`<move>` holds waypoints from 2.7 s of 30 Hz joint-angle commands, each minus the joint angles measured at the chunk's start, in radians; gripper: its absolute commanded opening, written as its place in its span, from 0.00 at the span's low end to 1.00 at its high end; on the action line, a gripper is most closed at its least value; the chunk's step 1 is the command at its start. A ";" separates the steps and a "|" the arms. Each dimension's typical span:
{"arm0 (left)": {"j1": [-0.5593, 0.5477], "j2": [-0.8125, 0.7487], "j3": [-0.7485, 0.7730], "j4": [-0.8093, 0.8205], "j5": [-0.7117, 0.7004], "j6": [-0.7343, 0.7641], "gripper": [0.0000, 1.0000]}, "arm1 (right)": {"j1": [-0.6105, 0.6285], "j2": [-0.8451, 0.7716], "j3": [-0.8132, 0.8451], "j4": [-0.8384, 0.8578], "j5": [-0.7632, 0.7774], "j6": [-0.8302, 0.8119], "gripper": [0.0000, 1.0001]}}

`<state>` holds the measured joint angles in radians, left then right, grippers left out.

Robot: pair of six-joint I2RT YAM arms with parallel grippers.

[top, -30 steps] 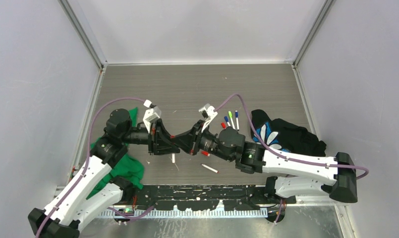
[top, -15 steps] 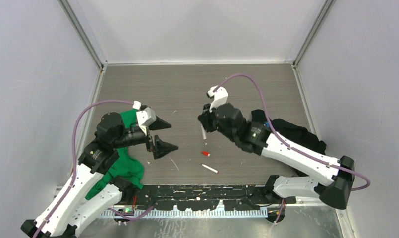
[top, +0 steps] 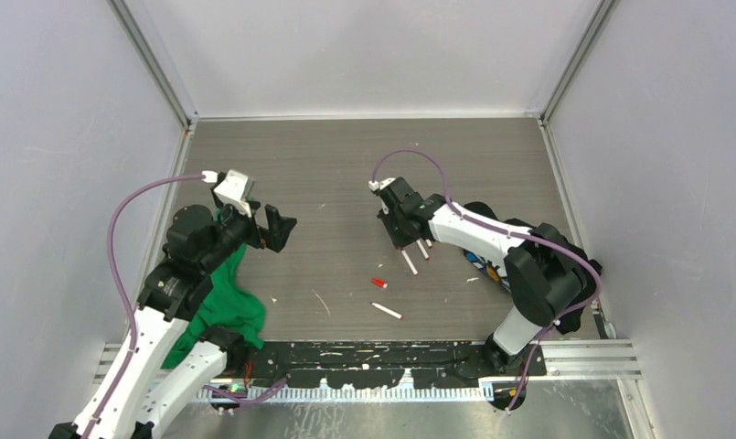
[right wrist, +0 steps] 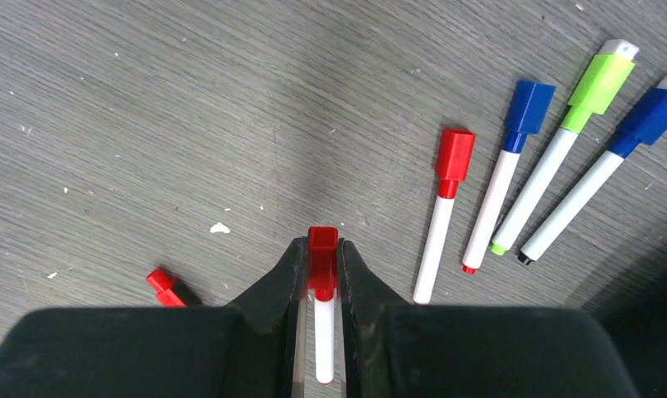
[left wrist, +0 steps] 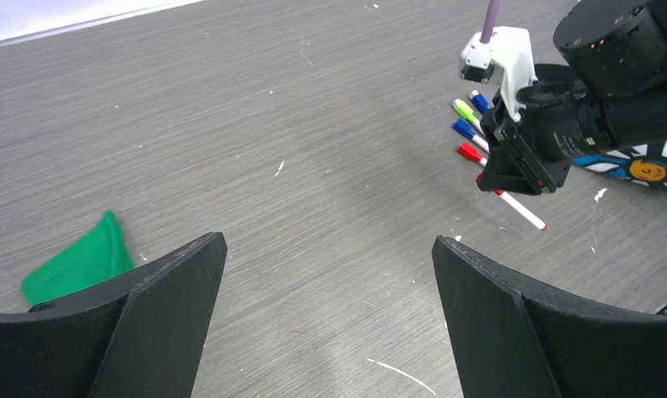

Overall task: Insert the pens into the pen caps
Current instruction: Place the pen at the center of the board, then pick up the pen from the center of the board.

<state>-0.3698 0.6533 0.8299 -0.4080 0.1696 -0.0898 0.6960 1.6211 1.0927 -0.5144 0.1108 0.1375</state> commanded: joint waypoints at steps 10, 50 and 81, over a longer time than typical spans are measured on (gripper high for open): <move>0.005 -0.021 0.012 0.029 -0.059 -0.010 0.98 | -0.027 0.089 0.034 0.069 0.037 -0.068 0.38; 0.003 -0.025 0.003 0.028 -0.081 -0.029 0.98 | 0.492 -0.104 -0.285 0.143 0.129 0.162 0.40; 0.002 -0.203 -0.304 0.428 0.356 -0.821 0.94 | 0.493 -0.487 -0.396 0.953 0.303 0.605 0.01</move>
<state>-0.3698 0.4782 0.5739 -0.1581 0.4026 -0.7025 1.1912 1.1324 0.7139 0.1951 0.3157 0.6476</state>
